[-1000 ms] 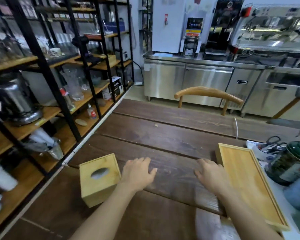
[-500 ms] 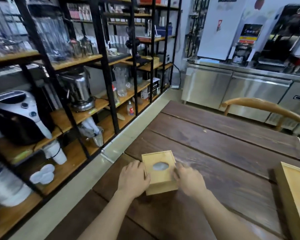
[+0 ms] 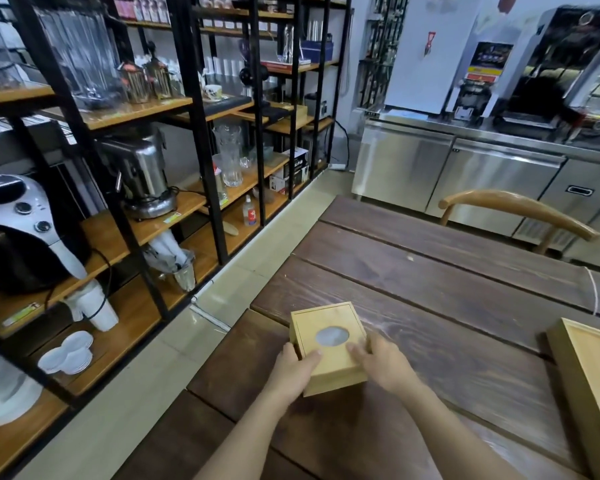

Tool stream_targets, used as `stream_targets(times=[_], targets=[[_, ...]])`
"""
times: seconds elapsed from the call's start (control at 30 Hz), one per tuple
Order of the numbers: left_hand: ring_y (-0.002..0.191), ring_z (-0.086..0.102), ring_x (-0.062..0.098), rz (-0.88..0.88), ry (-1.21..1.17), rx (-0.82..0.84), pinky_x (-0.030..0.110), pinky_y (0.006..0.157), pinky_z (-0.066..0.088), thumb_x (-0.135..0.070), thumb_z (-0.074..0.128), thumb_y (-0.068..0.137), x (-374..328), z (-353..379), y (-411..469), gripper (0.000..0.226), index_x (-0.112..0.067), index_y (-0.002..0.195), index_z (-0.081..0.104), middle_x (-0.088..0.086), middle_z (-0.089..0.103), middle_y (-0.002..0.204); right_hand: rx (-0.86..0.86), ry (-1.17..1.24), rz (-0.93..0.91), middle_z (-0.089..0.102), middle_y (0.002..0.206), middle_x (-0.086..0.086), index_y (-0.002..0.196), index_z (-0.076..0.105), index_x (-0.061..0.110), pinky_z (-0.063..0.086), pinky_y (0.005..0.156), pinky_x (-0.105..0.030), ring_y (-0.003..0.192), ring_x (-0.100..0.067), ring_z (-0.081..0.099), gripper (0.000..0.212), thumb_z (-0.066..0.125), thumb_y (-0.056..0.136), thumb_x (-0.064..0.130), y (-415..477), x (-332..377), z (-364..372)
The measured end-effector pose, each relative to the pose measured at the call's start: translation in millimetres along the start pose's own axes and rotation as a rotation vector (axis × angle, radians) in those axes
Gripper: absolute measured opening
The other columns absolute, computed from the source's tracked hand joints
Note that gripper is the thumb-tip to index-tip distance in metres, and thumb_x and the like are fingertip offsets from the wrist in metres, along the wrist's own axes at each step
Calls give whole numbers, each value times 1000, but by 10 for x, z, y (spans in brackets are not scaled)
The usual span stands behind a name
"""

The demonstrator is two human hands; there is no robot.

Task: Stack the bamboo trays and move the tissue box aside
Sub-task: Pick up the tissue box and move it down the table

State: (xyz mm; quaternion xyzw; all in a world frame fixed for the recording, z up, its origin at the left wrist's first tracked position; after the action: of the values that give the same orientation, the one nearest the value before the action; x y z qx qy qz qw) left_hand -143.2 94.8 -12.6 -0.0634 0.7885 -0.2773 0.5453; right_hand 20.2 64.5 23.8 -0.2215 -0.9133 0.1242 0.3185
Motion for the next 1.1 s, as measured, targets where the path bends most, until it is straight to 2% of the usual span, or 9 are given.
stream_targets(times=[0.2, 0.37, 0.5, 0.6, 0.7, 0.77, 0.83, 0.93, 1.1], targets=[[112, 53, 21, -6, -191, -42, 32, 86, 43, -33, 54, 92, -82, 195, -7, 50, -22, 139, 40, 5, 54, 129, -7, 214, 176, 52, 131, -16, 133, 34, 2, 48, 94, -40, 116, -32, 53, 77, 57, 80, 52, 59, 66, 92], [115, 53, 20, 36, -190, -42, 38, 96, 46, -26, 53, 92, -149, 354, 37, 48, -28, 139, 39, 1, 53, 131, -127, 252, 299, 55, 127, -17, 129, 36, 4, 51, 92, -46, 110, -37, 56, 65, 51, 83, 48, 25, -17, 61], [101, 58, 17, 27, -219, -87, 31, 76, 48, -23, 53, 92, -189, 384, -8, 33, -25, 125, 51, 0, 61, 115, -130, 225, 293, 57, 124, -17, 125, 40, 4, 49, 88, -38, 111, -36, 55, 61, 52, 83, 46, -27, -95, 0], [94, 58, 16, 25, -213, -113, 31, 70, 47, -24, 55, 91, -241, 242, -67, 26, -25, 117, 57, -2, 63, 105, -110, 345, 246, 55, 124, -16, 128, 25, 7, 54, 83, -48, 108, -38, 55, 74, 61, 77, 47, -81, -82, 30], [99, 60, 22, 15, -158, -108, 36, 78, 49, -25, 60, 88, -307, 5, -104, 26, -26, 114, 60, 2, 64, 110, 24, 588, 231, 42, 132, -9, 142, 0, 32, 58, 58, -49, 114, -42, 50, 94, 67, 77, 39, -188, -15, 118], [96, 61, 20, 34, -126, -100, 34, 75, 47, -24, 61, 87, -323, -171, -148, 25, -24, 112, 63, 3, 66, 108, 117, 685, 200, 40, 136, -8, 138, 13, 36, 59, 49, -46, 112, -41, 51, 81, 68, 78, 34, -271, 63, 172], [94, 61, 18, 45, -103, -106, 32, 75, 47, -24, 62, 88, -293, -358, -212, 23, -22, 110, 64, 1, 67, 106, 162, 704, 151, 47, 129, -13, 122, 26, 28, 60, 51, -46, 95, -38, 62, 61, 68, 79, 33, -343, 163, 220], [95, 62, 20, 1, -119, -121, 34, 75, 48, -26, 64, 87, -166, -656, -358, 24, -20, 110, 64, 3, 67, 106, 225, 678, 92, 47, 130, -19, 124, 23, 25, 59, 46, -37, 63, -33, 69, 65, 69, 79, 35, -440, 338, 300], [90, 56, 21, -126, -245, -163, 33, 61, 42, -29, 63, 89, 112, -1090, -751, 34, -20, 121, 58, 6, 62, 106, 352, 652, 28, 43, 135, -26, 114, 26, 25, 60, 49, -41, 61, -35, 70, 49, 65, 84, 27, -604, 681, 521]])
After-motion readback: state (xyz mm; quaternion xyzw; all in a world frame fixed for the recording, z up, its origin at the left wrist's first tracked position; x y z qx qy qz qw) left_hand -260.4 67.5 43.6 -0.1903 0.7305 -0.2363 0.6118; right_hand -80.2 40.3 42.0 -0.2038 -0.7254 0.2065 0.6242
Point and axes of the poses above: each hand's wrist, its own y-axis towards the middle knuckle, its own z-axis out of the palm, x = y × z, the point moved 1 cm from there along y, towards the middle knuckle
